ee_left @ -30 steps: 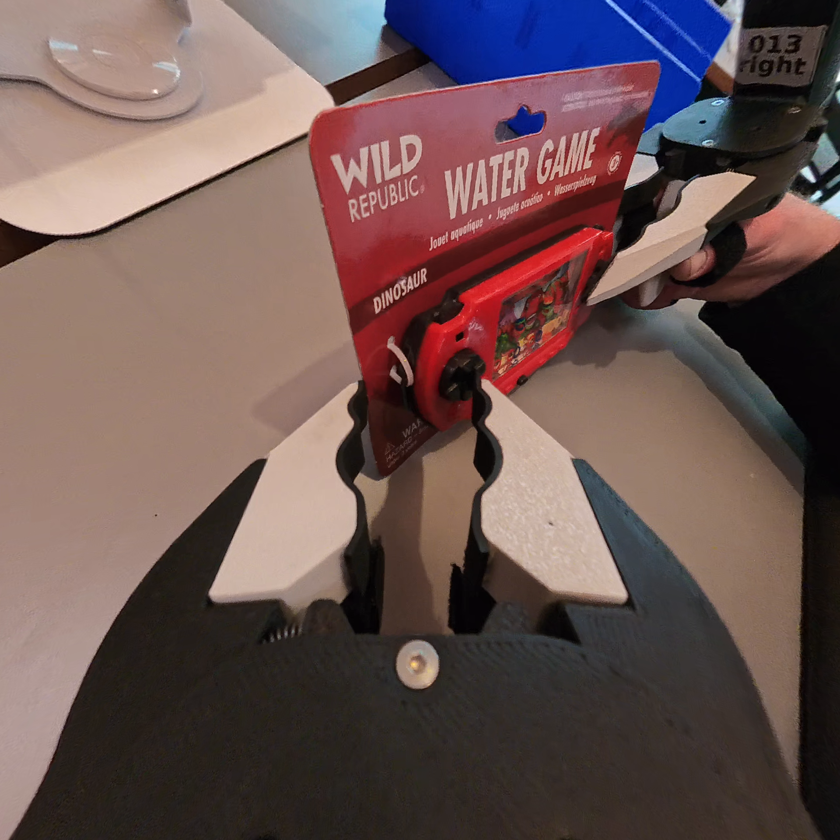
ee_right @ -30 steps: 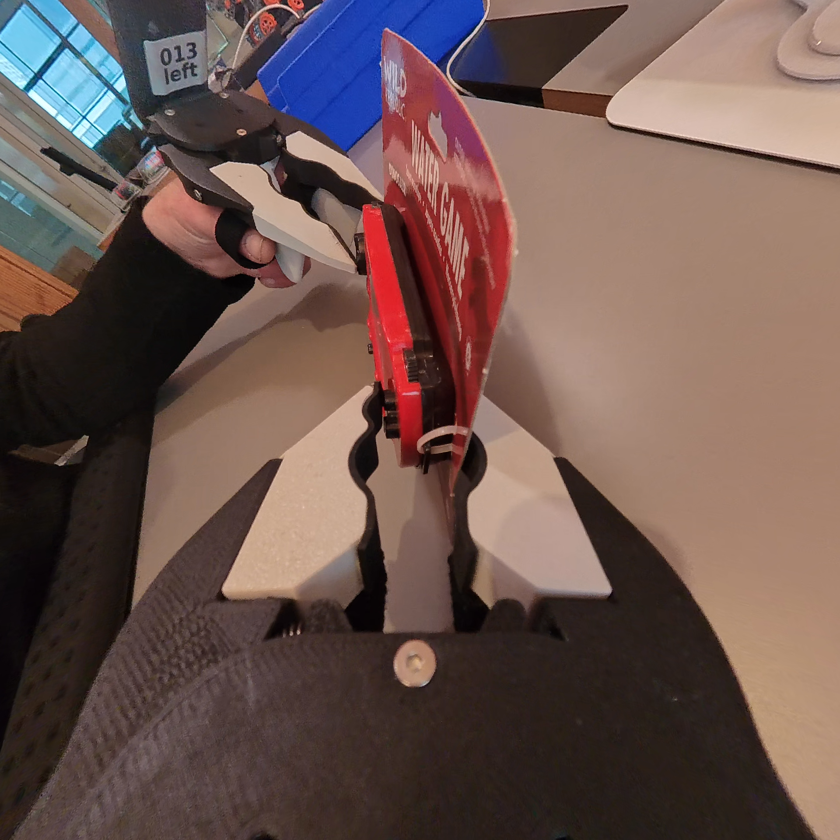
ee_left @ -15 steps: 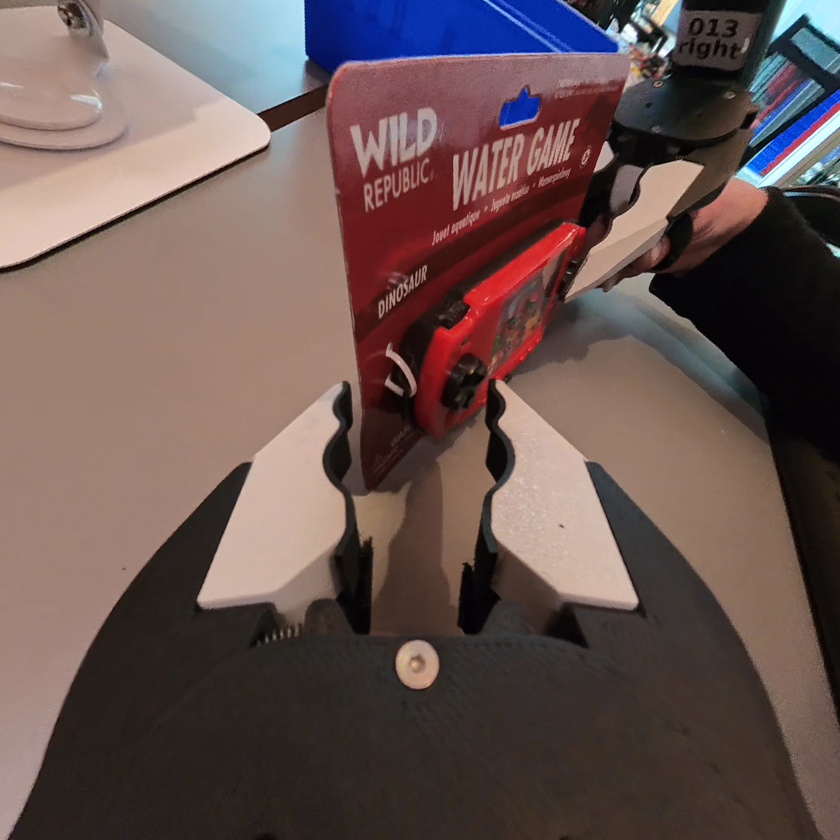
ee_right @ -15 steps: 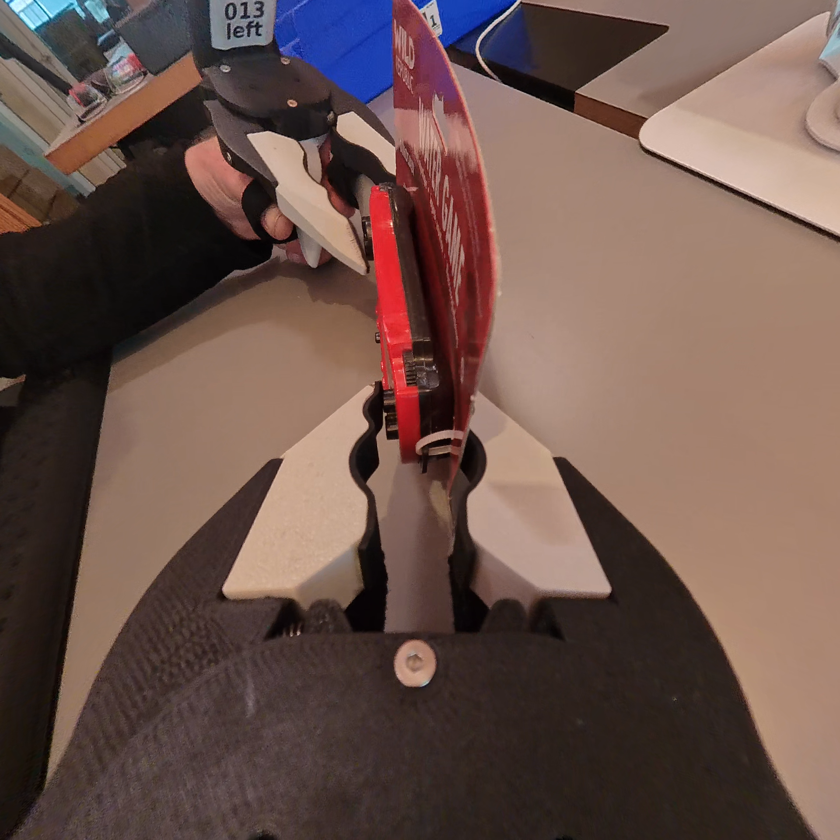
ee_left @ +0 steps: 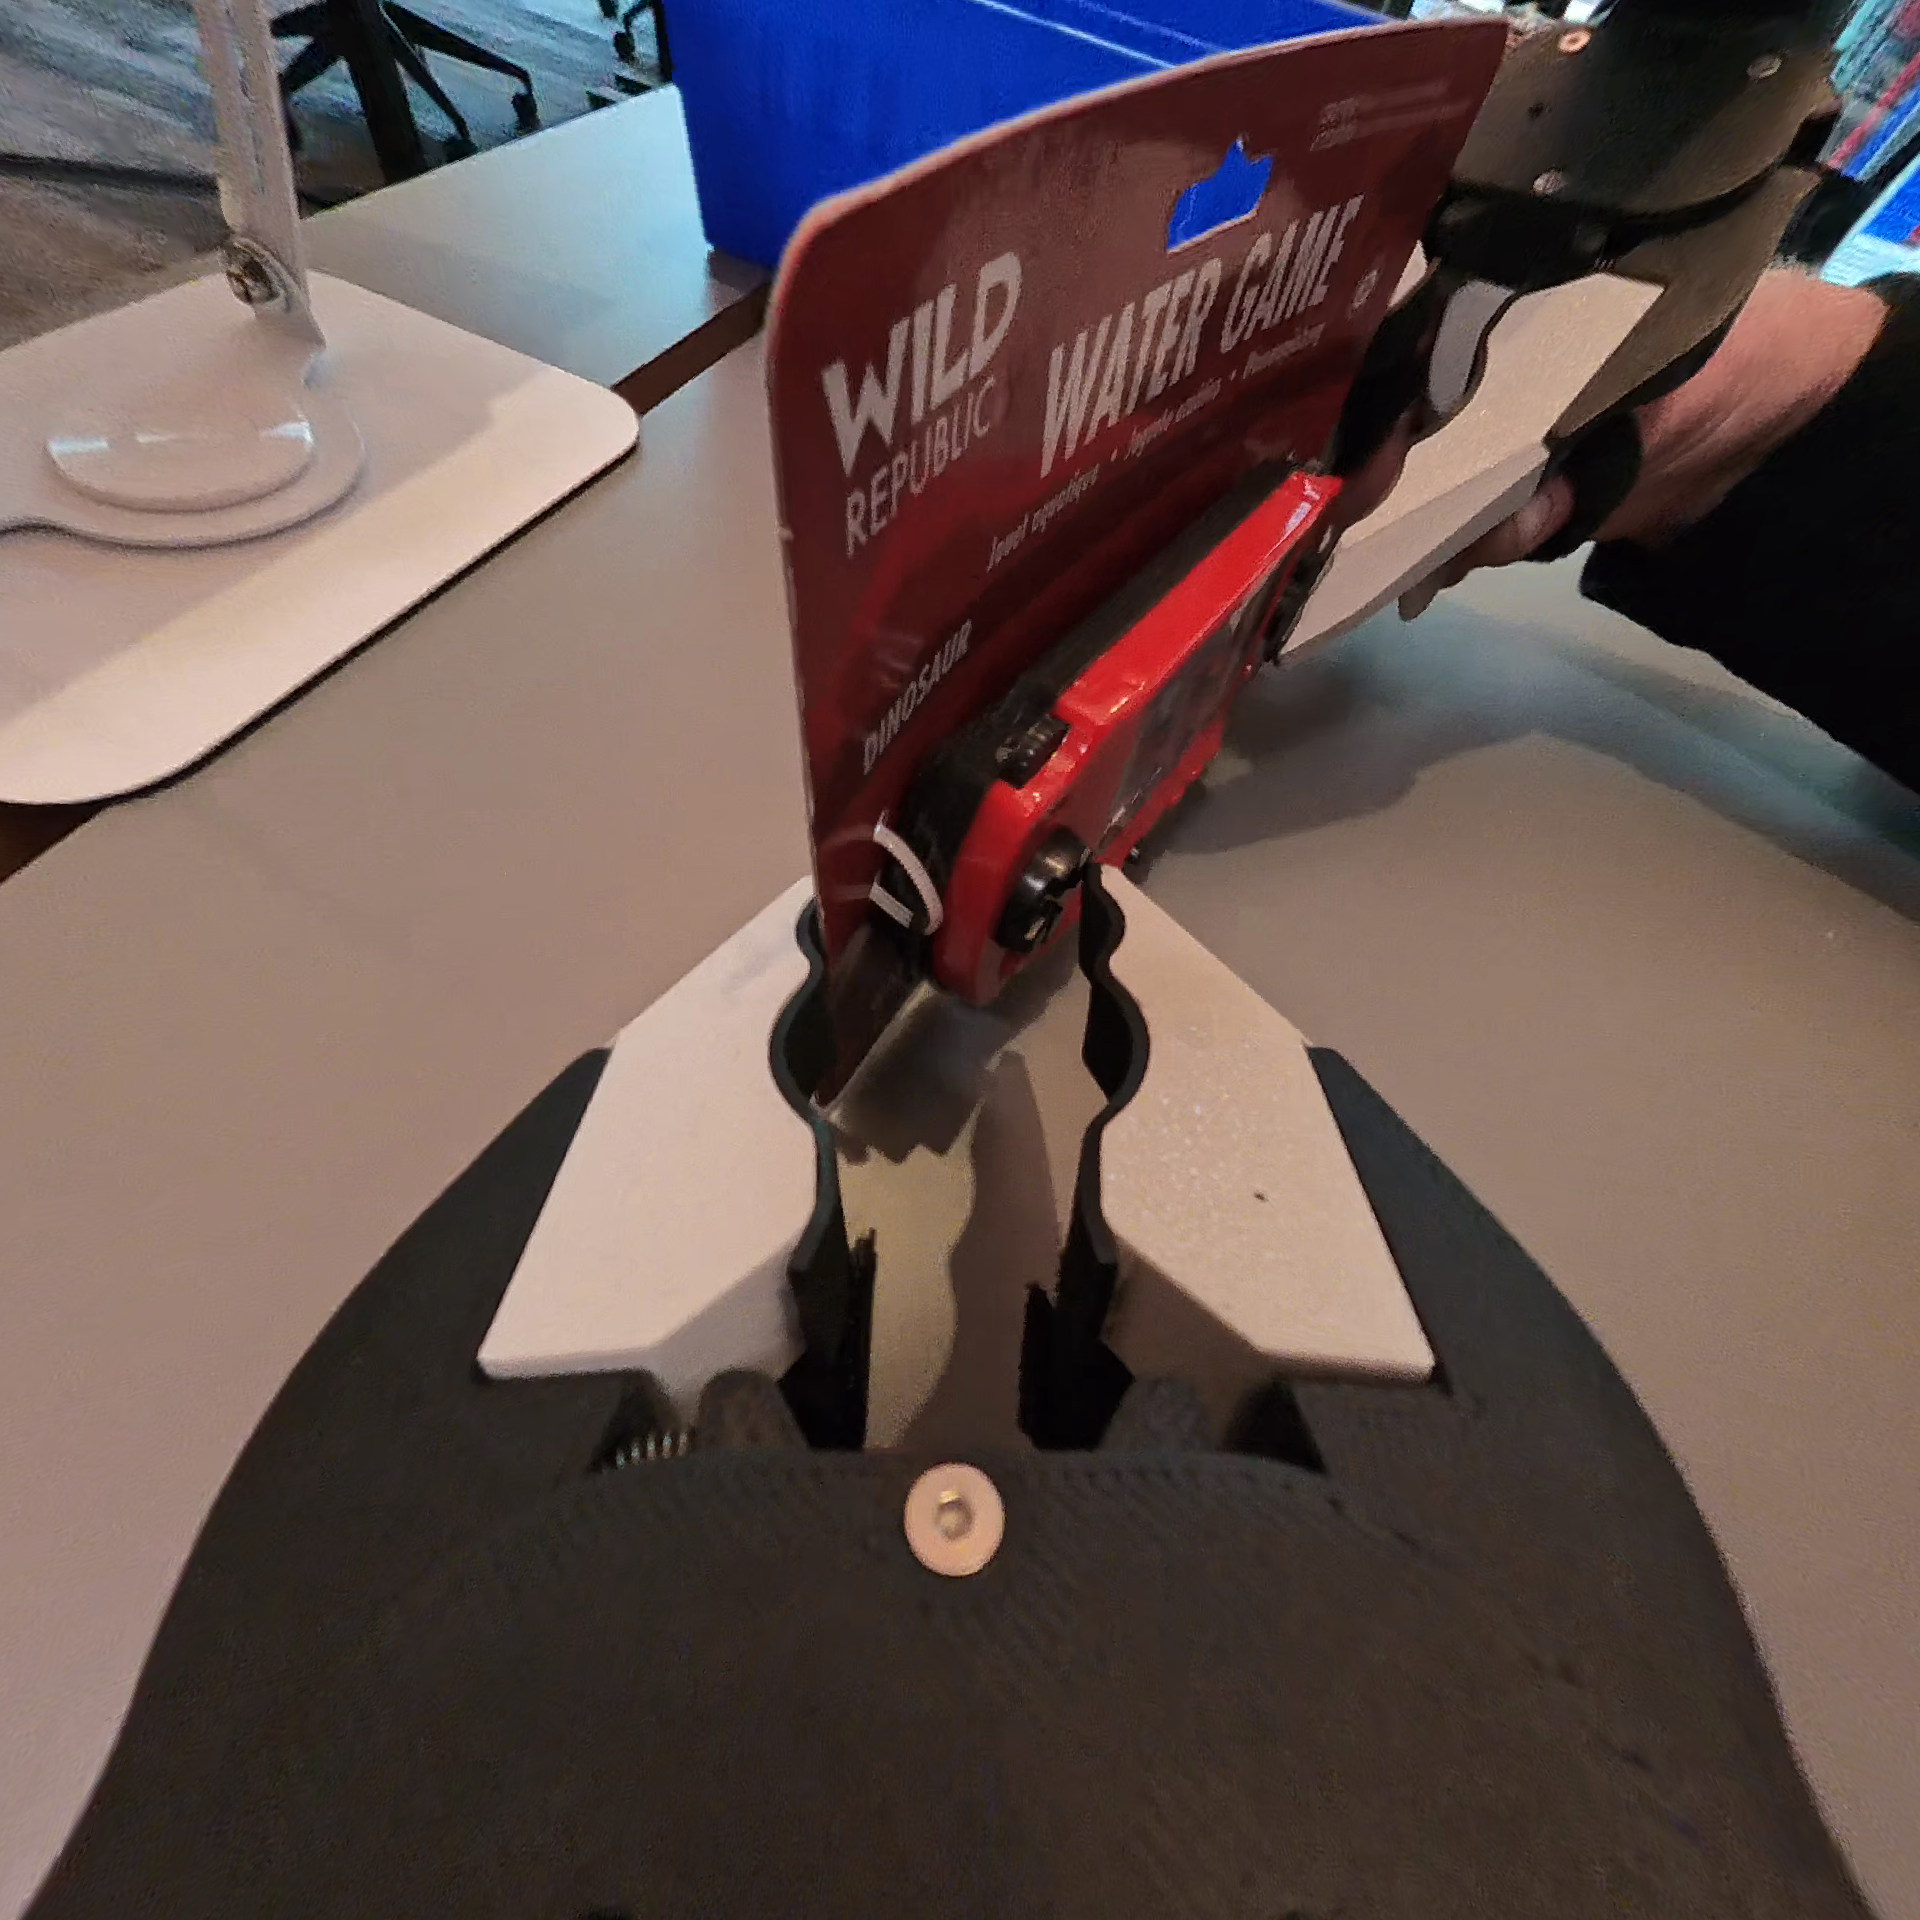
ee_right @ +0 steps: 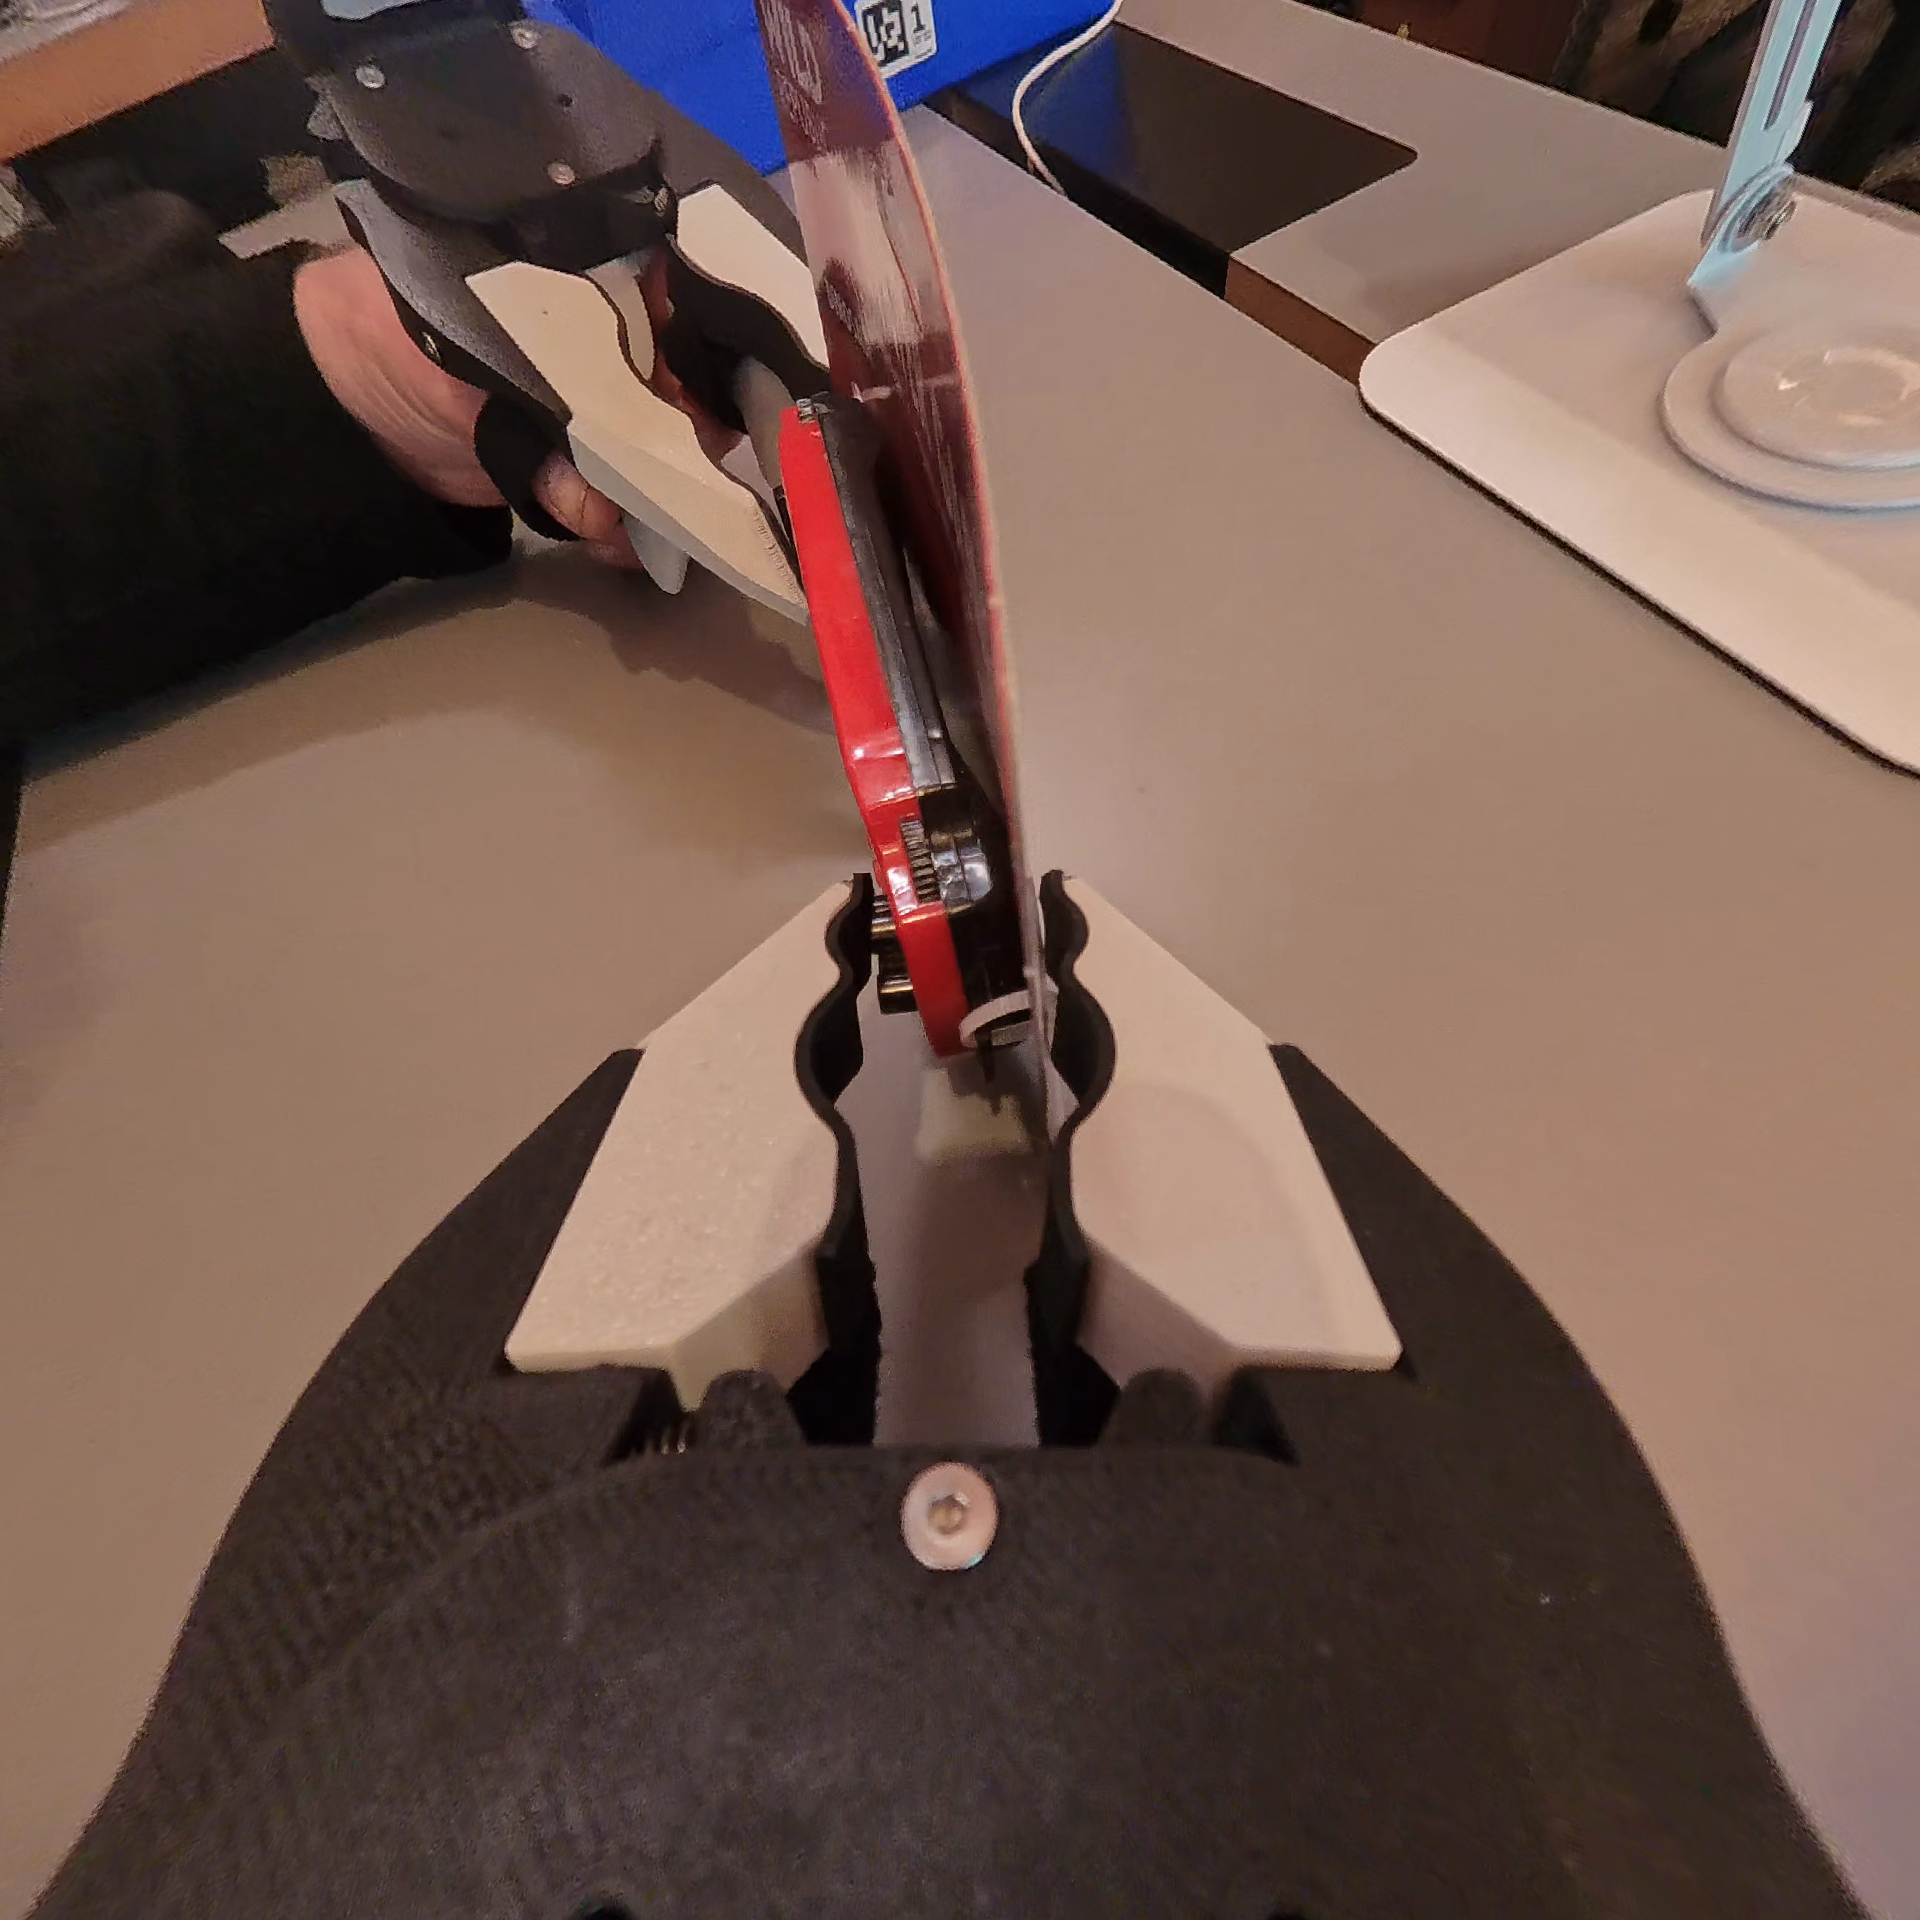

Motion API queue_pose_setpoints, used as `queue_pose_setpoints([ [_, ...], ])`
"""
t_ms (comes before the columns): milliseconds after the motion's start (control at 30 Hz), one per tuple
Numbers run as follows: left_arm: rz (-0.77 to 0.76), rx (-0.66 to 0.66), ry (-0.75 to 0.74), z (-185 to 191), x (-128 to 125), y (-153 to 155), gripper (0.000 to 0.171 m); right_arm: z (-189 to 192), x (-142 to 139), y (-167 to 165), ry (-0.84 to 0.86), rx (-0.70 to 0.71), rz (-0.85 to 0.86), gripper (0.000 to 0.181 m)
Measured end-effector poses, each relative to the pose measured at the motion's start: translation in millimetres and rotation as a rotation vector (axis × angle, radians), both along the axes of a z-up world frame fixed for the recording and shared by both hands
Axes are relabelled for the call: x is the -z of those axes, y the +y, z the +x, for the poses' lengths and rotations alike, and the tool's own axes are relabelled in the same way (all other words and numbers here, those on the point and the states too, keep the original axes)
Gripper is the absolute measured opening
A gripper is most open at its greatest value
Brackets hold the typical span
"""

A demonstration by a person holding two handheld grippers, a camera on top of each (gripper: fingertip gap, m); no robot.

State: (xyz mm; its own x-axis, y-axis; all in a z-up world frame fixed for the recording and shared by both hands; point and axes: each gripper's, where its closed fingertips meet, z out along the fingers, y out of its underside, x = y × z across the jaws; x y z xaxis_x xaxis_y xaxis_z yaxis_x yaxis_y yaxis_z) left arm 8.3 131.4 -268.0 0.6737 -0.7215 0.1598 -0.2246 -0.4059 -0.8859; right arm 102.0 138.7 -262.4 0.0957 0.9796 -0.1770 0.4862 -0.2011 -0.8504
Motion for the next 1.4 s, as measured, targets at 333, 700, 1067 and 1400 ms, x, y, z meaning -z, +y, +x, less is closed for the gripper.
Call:
queue_pose_setpoints([
  [333,-0.108,-0.038,-0.035,-2.2,4.0,3.0,0.044,6.2,-9.8,8.6,0.07,0.056,-0.082,0.033],
  [700,-0.131,-0.042,-0.059,-2.1,3.3,3.2,0.045,12.5,-10.2,9.4,0.07,0.057,-0.101,0.033],
  [1067,-0.142,-0.046,-0.064,-2.1,3.1,3.3,0.045,11.1,-9.3,7.1,0.063,0.047,-0.099,0.044],
  [1400,-0.151,-0.047,-0.075,-1.8,3.2,3.4,0.044,12.7,-8.1,9.1,0.033,0.055,-0.061,0.051],
])
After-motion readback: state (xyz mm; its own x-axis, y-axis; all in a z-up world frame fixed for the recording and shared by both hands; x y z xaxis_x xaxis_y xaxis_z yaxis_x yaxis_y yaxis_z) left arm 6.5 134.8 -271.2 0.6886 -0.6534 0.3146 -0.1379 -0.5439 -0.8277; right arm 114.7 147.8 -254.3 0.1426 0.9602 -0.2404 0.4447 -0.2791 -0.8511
